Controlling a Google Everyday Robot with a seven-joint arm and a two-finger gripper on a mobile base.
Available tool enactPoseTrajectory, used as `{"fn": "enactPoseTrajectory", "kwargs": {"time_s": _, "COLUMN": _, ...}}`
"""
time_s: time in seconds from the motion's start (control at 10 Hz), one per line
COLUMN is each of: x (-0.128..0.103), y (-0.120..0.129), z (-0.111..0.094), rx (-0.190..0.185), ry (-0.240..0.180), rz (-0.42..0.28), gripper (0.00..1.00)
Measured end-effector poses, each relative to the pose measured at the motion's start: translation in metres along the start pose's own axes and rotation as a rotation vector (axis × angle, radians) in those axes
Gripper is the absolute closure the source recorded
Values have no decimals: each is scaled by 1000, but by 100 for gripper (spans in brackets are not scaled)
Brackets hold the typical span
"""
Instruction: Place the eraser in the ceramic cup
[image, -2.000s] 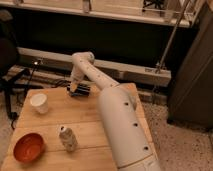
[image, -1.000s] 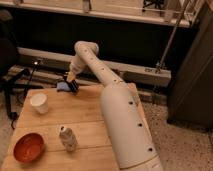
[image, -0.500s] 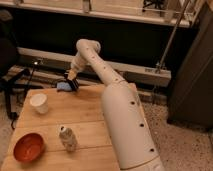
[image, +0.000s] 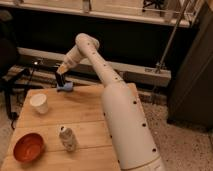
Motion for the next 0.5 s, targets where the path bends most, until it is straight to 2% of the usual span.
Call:
{"fn": "enactPoseTrajectory", "kwargs": {"time_s": 0.1, "x": 9, "y": -15, "z": 5, "rx": 47, "ry": 14, "rz": -33, "gripper": 100}}
{"fn": "enactPoseTrajectory", "kwargs": {"time_s": 0.3, "x": 27, "y": -59, "z": 15, "rx": 176, "ry": 16, "rz": -165, "gripper": 100}}
{"fn": "enactPoseTrajectory", "kwargs": {"time_s": 0.5, "x": 38, "y": -81, "z": 10, "rx": 243, "ry": 11, "rz": -261, "gripper": 100}}
